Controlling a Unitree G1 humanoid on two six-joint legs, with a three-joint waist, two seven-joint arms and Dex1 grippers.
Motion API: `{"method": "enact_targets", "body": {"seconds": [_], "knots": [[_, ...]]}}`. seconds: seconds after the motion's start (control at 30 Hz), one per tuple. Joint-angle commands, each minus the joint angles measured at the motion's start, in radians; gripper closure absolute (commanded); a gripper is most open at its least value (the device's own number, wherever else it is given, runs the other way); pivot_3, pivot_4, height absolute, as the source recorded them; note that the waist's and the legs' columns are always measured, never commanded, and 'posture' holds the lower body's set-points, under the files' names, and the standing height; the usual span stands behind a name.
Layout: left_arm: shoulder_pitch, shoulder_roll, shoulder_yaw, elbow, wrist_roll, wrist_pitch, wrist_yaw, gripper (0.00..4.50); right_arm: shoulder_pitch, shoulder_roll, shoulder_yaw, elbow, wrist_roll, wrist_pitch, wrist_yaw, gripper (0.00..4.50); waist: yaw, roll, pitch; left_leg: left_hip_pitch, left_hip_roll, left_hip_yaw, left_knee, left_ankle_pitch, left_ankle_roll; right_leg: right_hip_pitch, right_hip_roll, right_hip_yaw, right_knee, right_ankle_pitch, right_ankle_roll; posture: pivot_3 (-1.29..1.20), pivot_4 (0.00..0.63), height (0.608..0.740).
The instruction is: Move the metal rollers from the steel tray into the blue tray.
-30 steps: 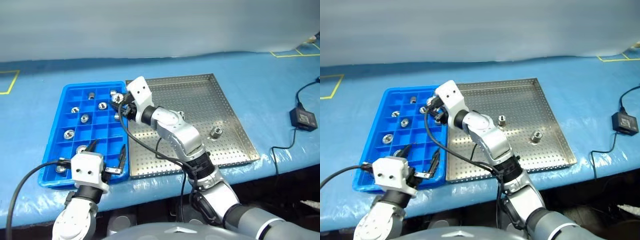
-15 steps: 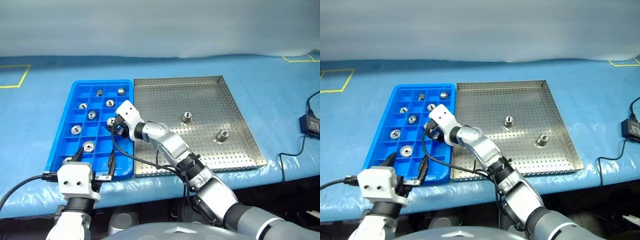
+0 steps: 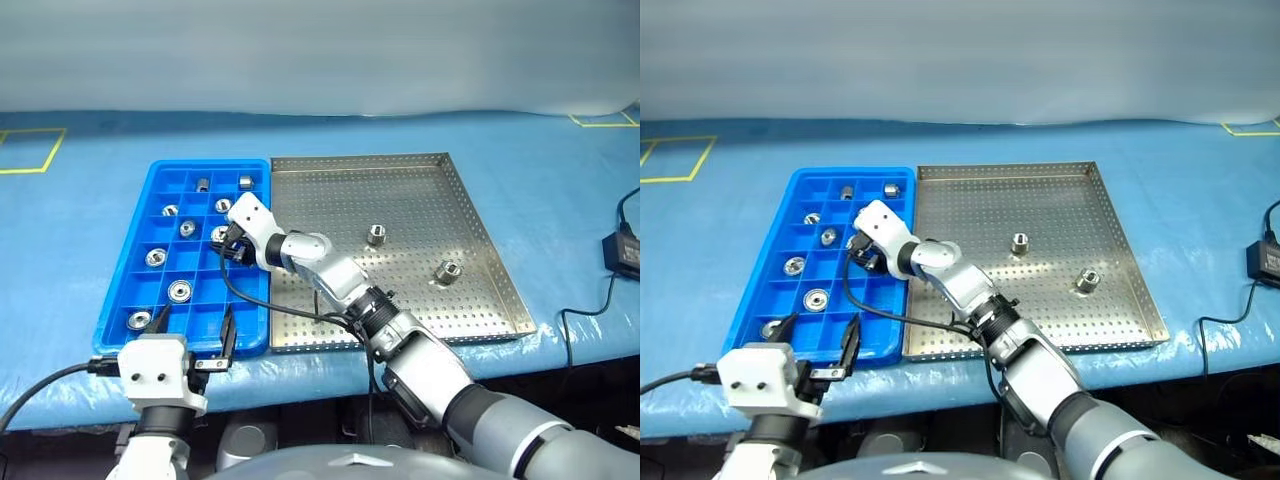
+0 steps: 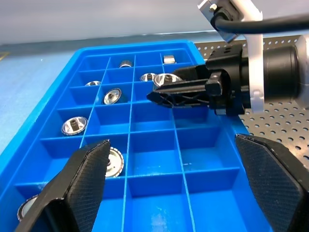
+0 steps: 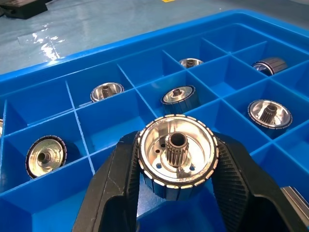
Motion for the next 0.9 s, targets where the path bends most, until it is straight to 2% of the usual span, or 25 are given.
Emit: {"method": "enact_targets", "body": {"seconds": [0.03,0.3,0.5,0.63,0.77,0.8,0.9], "knots": [[0.014,-0.007,-0.021,-0.043,0.020,-0.044,0.013,0.00,-0.073,0.229,0.009,0.041,0.007,-0.018,0.021,2.78,0.003,0.000,0.000,0.000,0.000,0.000,0.000,0.000,0.000,0.000,0.000,0.000,0.000,0.000,0.000,0.50,0.150,0.740],[0.042,-0.013,-0.045,-0.034,0.038,-0.076,0.029,0.00,-0.051,0.239,0.033,0.013,0.029,0.001,0.043,2.78,0.029,0.001,0.000,-0.001,0.000,-0.001,0.000,0.000,0.000,0.000,0.000,-0.001,0.000,0.000,-0.001,0.52,0.150,0.740],[0.057,-0.015,-0.054,-0.030,0.045,-0.091,0.034,0.00,-0.052,0.236,0.036,0.077,0.014,-0.018,0.016,2.78,0.044,0.001,0.000,-0.002,0.000,-0.003,0.000,0.000,0.000,-0.001,0.000,-0.003,-0.001,-0.001,-0.001,0.53,0.150,0.740],[0.062,-0.016,-0.056,-0.029,0.043,-0.094,0.033,0.00,-0.064,0.223,0.016,0.116,0.007,-0.033,-0.014,1.50,0.051,0.002,-0.001,-0.002,0.000,-0.004,0.000,0.000,0.000,0.000,0.000,-0.003,-0.001,-0.001,-0.001,0.52,0.150,0.740],[0.046,-0.007,-0.052,-0.026,0.028,-0.083,0.015,0.00,-0.063,0.199,-0.020,0.065,0.031,-0.021,-0.042,0.16,0.054,0.005,-0.001,-0.001,-0.001,-0.005,0.001,0.000,0.000,0.001,0.000,-0.003,0.000,-0.001,-0.001,0.48,0.150,0.740],[0.033,-0.002,-0.051,-0.023,0.022,-0.077,0.007,0.00,-0.058,0.189,-0.032,0.030,0.047,-0.006,-0.044,0.01,0.054,0.005,0.000,-0.002,-0.001,-0.006,0.001,0.000,0.000,0.001,0.000,-0.004,0.000,-0.001,-0.001,0.46,0.150,0.740],[-0.014,0.009,-0.044,-0.015,0.003,-0.053,-0.020,0.00,-0.040,0.150,-0.076,-0.087,0.107,0.061,-0.046,0.01,0.049,0.007,0.001,-0.007,-0.001,-0.009,0.003,0.000,0.000,-0.001,0.000,-0.005,0.000,-0.001,-0.001,0.38,0.150,0.740]]}}
